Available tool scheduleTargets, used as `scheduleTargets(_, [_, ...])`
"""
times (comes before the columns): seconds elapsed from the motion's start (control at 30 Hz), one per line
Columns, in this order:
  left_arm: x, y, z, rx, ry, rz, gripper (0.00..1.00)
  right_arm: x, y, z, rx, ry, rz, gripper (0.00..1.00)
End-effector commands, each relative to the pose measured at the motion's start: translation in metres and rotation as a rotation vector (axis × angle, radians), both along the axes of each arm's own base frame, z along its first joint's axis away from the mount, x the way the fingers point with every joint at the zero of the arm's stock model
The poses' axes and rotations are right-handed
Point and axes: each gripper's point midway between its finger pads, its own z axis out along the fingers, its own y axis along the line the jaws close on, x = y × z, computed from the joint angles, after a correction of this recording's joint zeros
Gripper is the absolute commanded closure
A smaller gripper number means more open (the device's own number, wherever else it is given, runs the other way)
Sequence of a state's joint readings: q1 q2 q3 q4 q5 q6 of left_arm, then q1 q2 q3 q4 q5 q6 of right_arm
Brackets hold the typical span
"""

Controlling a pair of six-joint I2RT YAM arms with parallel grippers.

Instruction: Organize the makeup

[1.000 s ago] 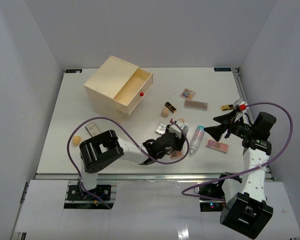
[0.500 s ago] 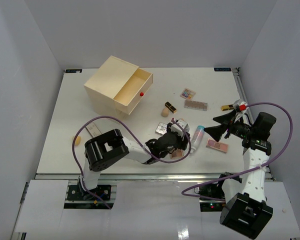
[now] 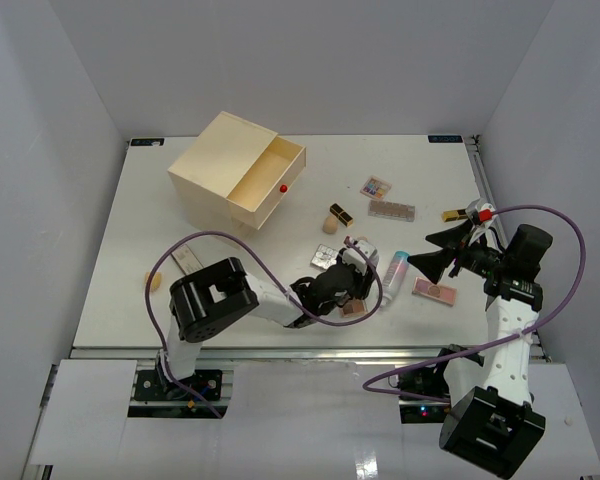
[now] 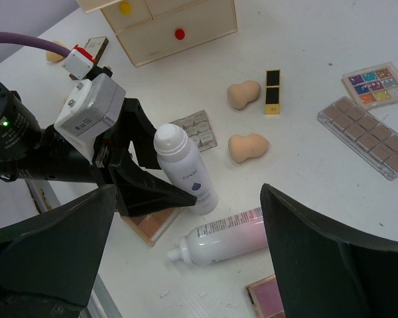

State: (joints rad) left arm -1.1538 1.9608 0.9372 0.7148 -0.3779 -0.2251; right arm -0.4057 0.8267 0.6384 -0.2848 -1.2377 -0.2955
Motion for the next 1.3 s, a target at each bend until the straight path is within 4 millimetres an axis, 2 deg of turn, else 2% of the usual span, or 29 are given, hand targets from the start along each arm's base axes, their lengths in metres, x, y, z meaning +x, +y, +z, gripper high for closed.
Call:
scheduleTargets(0.0, [-0.007,0.004,0.084,-0.083,-0.053,-0.05,0.96,-0.002,0.0,0.004,-0.009,-0.034,0.003,0.05])
scheduleTargets(0.1, [-0.016,0.02,0.114,-0.032,-0.042,-0.079,1.0,-0.002,-0.001,0.006,-0.023,-0.046,-0.015,0.05])
scheduleTargets(0.13, [-0.018,0.025,0.138,-0.053,-0.052,-0.082,1.0,-0.002,-0.001,0.007,-0.027,-0.049,-0.021,0.05])
scheduleTargets(0.17, [-0.02,0.034,0.133,-0.001,-0.021,-0.082,1.0,-0.002,-0.001,0.007,-0.027,-0.049,-0.023,0.05])
scheduleTargets(0.2, [-0.022,0.044,0.14,0.023,-0.004,-0.078,1.0,-0.002,-0.001,0.008,-0.028,-0.052,-0.023,0.05])
scheduleTargets(0.3, [-0.023,0.075,0.177,0.073,0.034,-0.042,1.0,-0.004,0.0,0.01,-0.026,-0.057,-0.019,0.05])
scheduleTargets(0.33, [-0.017,0.082,0.203,0.045,0.023,-0.018,1.0,-0.004,0.001,0.011,-0.023,-0.057,-0.015,0.05])
scheduleTargets(0.37, [-0.012,0.092,0.217,0.052,0.026,0.012,1.0,-0.005,0.001,0.011,-0.021,-0.058,-0.012,0.05])
scheduleTargets(0.43, [0.001,0.121,0.231,0.106,0.049,0.096,1.0,-0.006,0.002,0.012,-0.017,-0.058,-0.007,0.05])
scheduleTargets(0.57, [0.027,0.163,0.284,0.123,0.028,0.256,1.0,-0.009,0.005,0.013,-0.005,-0.059,0.011,0.05])
scheduleTargets(0.67, [0.048,0.18,0.302,0.145,0.015,0.339,1.0,-0.011,0.006,0.013,0.001,-0.055,0.018,0.05])
scheduleTargets(0.73, [0.06,0.195,0.325,0.166,-0.013,0.419,1.0,-0.011,0.006,0.013,0.002,-0.057,0.02,0.05])
scheduleTargets(0.9, [0.094,0.213,0.318,0.3,-0.007,0.534,1.0,-0.013,0.007,0.013,0.004,-0.061,0.026,0.05])
scheduleTargets(1.0, [0.112,0.235,0.304,0.368,0.034,0.586,1.0,-0.014,0.008,0.013,0.006,-0.061,0.028,0.05])
scheduleTargets(1.17, [0.127,0.253,0.286,0.427,0.082,0.631,1.0,-0.014,0.009,0.013,0.01,-0.059,0.034,0.05])
scheduleTargets(1.27, [0.132,0.256,0.276,0.482,0.099,0.648,1.0,-0.015,0.009,0.014,0.012,-0.06,0.038,0.05])
